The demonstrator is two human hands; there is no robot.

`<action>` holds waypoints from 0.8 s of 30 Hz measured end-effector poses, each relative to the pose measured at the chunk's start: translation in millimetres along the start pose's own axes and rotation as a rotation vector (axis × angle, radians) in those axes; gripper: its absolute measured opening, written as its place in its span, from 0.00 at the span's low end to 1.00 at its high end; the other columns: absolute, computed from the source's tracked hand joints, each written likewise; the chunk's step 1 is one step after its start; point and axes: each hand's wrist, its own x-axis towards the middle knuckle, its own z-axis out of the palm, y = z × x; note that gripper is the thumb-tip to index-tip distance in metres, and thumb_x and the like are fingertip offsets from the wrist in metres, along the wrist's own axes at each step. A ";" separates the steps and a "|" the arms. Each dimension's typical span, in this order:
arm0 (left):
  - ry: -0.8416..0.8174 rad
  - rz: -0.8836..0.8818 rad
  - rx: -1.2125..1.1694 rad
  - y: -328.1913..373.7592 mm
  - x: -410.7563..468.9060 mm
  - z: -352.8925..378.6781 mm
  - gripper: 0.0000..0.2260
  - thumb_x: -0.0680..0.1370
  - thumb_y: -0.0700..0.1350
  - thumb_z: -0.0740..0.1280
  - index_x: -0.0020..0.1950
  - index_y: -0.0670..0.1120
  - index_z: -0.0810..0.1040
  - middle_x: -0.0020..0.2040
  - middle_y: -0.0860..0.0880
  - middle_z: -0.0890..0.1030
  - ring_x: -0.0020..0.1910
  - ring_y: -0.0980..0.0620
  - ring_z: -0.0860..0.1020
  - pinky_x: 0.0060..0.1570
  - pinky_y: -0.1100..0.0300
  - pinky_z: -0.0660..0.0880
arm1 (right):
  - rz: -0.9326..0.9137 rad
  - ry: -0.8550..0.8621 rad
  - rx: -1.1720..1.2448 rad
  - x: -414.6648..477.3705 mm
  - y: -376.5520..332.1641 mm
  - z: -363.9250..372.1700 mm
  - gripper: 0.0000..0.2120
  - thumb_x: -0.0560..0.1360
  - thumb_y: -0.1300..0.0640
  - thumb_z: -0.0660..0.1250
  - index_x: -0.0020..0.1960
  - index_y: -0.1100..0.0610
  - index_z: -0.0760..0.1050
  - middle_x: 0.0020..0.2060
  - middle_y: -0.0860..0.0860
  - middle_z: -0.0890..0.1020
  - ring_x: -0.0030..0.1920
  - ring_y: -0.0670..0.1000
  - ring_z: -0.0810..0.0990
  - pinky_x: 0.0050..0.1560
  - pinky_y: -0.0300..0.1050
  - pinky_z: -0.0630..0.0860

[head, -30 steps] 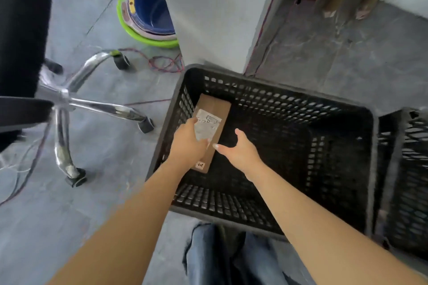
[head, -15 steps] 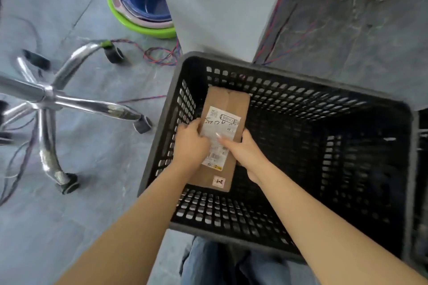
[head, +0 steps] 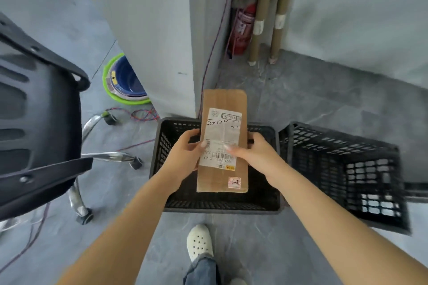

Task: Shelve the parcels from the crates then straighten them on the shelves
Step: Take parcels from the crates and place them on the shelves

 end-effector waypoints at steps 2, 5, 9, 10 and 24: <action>-0.014 0.028 0.006 19.1 -29.4 13.7 0.19 0.80 0.47 0.63 0.70 0.47 0.70 0.55 0.50 0.82 0.53 0.52 0.80 0.55 0.50 0.78 | -0.043 0.010 0.010 -34.0 -8.1 -20.4 0.28 0.69 0.50 0.77 0.65 0.54 0.71 0.58 0.47 0.81 0.56 0.47 0.81 0.58 0.48 0.78; -0.047 0.075 -0.017 53.7 -78.5 39.0 0.16 0.80 0.47 0.63 0.67 0.47 0.74 0.51 0.51 0.83 0.52 0.53 0.81 0.54 0.53 0.78 | -0.115 0.043 0.048 -95.5 -26.1 -55.8 0.21 0.71 0.53 0.75 0.62 0.52 0.74 0.57 0.47 0.82 0.54 0.46 0.82 0.52 0.43 0.79; -0.123 0.110 -0.031 114.2 -139.6 73.1 0.20 0.79 0.48 0.64 0.71 0.52 0.70 0.55 0.50 0.82 0.56 0.50 0.80 0.60 0.47 0.76 | -0.194 0.134 0.078 -174.2 -55.9 -103.0 0.20 0.73 0.53 0.73 0.64 0.51 0.75 0.57 0.46 0.82 0.52 0.45 0.82 0.51 0.43 0.79; -0.136 0.113 -0.032 130.2 -153.1 81.0 0.20 0.78 0.48 0.64 0.71 0.53 0.70 0.55 0.49 0.82 0.56 0.49 0.80 0.60 0.46 0.76 | -0.207 0.161 0.083 -191.8 -64.3 -113.5 0.21 0.73 0.52 0.73 0.65 0.51 0.74 0.58 0.46 0.82 0.52 0.44 0.81 0.50 0.42 0.79; -0.405 0.243 0.000 255.6 -264.3 169.1 0.18 0.82 0.44 0.58 0.73 0.51 0.67 0.58 0.46 0.80 0.57 0.45 0.79 0.58 0.47 0.75 | -0.333 0.570 -0.125 -343.5 -137.9 -206.1 0.52 0.58 0.41 0.81 0.72 0.52 0.57 0.65 0.46 0.71 0.64 0.48 0.72 0.52 0.42 0.75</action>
